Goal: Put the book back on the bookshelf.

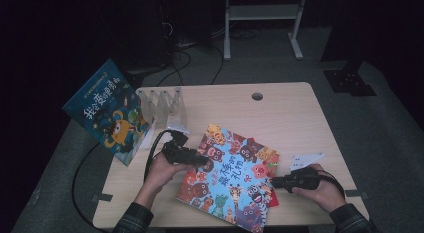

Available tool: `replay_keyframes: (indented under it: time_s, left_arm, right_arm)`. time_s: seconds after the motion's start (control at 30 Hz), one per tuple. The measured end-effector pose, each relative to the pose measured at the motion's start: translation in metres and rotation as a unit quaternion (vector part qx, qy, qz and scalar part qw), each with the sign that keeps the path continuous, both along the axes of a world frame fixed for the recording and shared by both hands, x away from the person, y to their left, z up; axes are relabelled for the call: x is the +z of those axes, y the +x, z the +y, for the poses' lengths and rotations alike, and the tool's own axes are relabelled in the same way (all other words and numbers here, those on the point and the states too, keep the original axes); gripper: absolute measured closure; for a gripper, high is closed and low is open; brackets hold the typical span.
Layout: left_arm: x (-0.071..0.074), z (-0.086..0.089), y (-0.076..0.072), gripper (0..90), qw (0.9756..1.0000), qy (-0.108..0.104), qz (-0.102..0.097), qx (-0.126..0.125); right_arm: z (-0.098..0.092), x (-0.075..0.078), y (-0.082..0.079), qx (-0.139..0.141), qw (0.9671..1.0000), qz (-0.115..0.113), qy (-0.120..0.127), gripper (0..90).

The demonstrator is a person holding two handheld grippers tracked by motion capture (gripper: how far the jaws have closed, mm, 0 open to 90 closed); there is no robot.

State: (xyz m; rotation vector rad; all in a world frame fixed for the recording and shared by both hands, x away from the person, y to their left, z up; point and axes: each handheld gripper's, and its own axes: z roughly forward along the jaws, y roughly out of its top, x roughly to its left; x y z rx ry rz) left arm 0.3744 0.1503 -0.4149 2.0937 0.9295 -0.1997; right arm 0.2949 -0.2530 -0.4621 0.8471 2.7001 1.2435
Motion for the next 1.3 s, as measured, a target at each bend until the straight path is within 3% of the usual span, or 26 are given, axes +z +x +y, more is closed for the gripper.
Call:
replay_keyframes:
  time_s: [0.27, 0.6, 0.67, 0.77, 1.13, 1.27, 1.3]
  left_arm:
    - [-0.002, -0.006, 0.0, 28.4, 1.0, -0.002, 0.002, -0.004]
    - [-0.003, -0.012, 0.001, 26.2, 0.9997, 0.006, 0.016, -0.016]
    - [0.001, -0.012, 0.0, 30.7, 0.9998, 0.009, 0.009, -0.012]
    - [0.017, -0.009, 0.001, 39.9, 0.9998, -0.013, -0.008, -0.011]
    - [0.049, -0.007, 0.005, 40.2, 0.9992, -0.025, -0.025, -0.016]
    - [0.055, -0.012, 0.007, 38.4, 0.9993, -0.018, -0.022, -0.022]
    - [0.058, -0.014, 0.008, 38.5, 0.9994, -0.005, -0.02, -0.026]
  right_arm:
    - [0.002, -0.001, -0.001, -0.002, 1.0, -0.002, 0.001, 80.4]
    - [0.002, -0.001, -0.001, -0.002, 1.0, -0.003, 0.0, 80.2]
    - [0.003, -0.001, -0.001, -0.003, 1.0, -0.004, 0.0, 80.1]
    - [0.005, -0.002, -0.001, -0.004, 1.0, -0.003, 0.002, 80.3]
    - [0.023, -0.002, 0.006, 0.005, 0.9999, -0.012, -0.007, 81.5]
    - [0.027, -0.002, 0.009, 0.007, 0.9998, -0.013, -0.014, 80.8]
    - [0.028, 0.0, 0.011, 0.007, 0.9999, -0.008, -0.011, 80.9]
